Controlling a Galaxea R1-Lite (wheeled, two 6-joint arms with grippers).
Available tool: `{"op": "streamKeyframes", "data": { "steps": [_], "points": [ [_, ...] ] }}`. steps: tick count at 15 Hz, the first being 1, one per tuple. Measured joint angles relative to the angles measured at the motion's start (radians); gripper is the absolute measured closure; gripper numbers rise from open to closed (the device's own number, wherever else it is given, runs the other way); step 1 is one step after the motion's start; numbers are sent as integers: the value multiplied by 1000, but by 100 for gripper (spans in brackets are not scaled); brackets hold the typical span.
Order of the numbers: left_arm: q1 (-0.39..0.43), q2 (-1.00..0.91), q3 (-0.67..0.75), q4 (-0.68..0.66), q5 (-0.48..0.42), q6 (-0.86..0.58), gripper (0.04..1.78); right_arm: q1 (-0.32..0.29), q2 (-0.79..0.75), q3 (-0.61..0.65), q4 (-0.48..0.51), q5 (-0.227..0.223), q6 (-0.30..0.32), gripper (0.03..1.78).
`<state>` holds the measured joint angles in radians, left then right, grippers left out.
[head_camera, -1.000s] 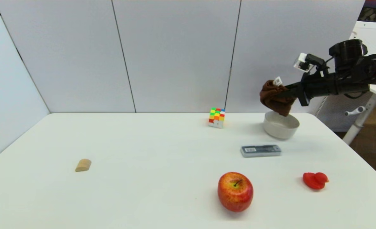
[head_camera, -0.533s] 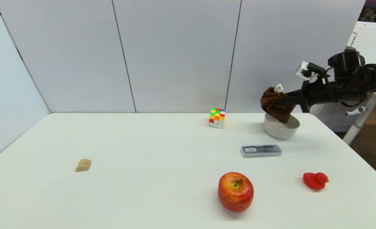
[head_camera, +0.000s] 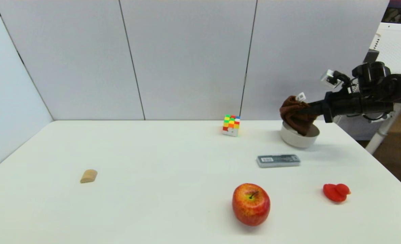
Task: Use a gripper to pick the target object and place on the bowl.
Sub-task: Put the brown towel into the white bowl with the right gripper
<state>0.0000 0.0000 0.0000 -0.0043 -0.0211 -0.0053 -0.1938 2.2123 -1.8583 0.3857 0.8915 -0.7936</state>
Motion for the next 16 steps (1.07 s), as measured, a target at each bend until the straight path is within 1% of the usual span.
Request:
{"op": "streamKeyframes", "data": {
  "steps": [3,6,7,10,12,16],
  "points": [
    [0,0,0,0,0,0,11,0,3,-4,-4,9,51,154],
    [0,0,0,0,0,0,11,-2,17,-36,-6,34,108,154],
    [0,0,0,0,0,0,11,-7,24,-48,-6,39,118,154],
    [0,0,0,0,0,0,11,-24,48,-72,-10,46,132,154],
    [0,0,0,0,0,0,11,-40,64,-76,-9,66,134,154],
    [0,0,0,0,0,0,11,-55,81,-68,-1,69,135,154]
  ]
}}
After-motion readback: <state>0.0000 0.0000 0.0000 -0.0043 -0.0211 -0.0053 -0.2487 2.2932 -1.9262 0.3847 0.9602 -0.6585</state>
